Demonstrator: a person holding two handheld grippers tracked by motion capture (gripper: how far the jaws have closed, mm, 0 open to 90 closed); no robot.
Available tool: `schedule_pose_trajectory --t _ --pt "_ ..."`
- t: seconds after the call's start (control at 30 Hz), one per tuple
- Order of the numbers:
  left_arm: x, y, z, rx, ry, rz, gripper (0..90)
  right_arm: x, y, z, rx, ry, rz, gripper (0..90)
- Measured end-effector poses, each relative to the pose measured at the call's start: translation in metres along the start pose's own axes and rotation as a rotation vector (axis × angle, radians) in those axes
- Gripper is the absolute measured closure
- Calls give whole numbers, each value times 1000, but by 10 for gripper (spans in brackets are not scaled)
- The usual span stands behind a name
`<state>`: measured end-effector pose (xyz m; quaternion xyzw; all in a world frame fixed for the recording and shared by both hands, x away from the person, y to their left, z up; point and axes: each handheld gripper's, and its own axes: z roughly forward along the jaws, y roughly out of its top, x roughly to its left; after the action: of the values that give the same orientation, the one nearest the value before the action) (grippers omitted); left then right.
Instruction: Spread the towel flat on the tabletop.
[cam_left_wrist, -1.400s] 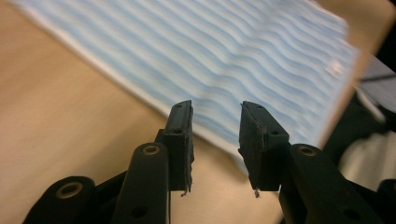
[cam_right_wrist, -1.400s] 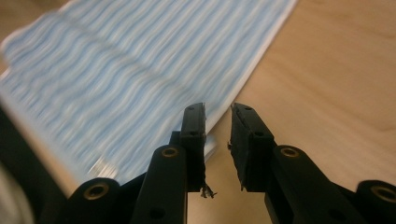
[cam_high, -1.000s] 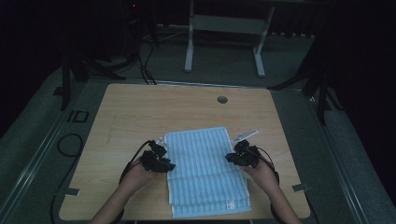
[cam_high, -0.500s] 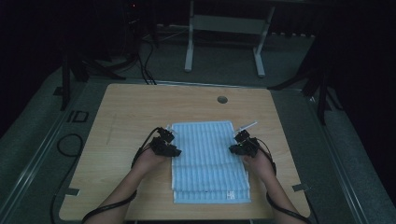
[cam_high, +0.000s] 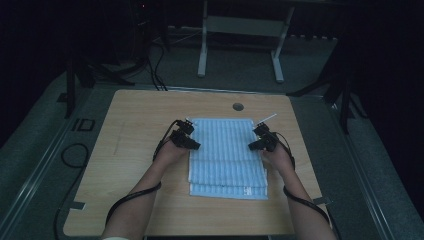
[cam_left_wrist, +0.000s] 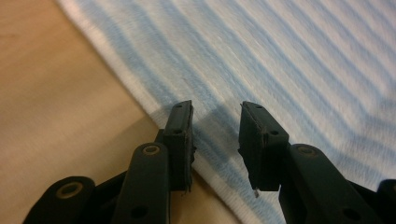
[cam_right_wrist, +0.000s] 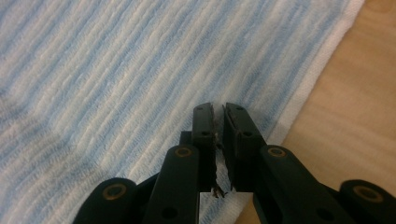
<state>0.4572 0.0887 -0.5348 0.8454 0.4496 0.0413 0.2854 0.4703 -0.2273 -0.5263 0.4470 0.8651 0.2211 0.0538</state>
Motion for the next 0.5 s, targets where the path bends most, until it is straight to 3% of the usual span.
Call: schedule_pose_trajectory --t 0.07,0.27,0.3,0.33,0.4,0.43,0.5 --pt "3 10 5 12 17 7 629 -5 7 2 11 0 15 825" --pt "1 18 8 14 34 -8 605 -14 16 4 22 24 63 792" --pt "0 18 7 8 29 -12 600 -13 16 4 29 26 48 781" --pt "-3 16 4 -4 9 8 599 -11 16 2 31 28 44 773" --pt "-5 13 0 -17 -6 14 575 -4 10 -6 2 58 24 743" --pt "-9 5 -10 -49 -43 27 573 1 5 -11 -13 63 -3 722" --pt "-14 -3 -21 -75 -72 61 542 9 -3 -20 -26 69 -38 696"
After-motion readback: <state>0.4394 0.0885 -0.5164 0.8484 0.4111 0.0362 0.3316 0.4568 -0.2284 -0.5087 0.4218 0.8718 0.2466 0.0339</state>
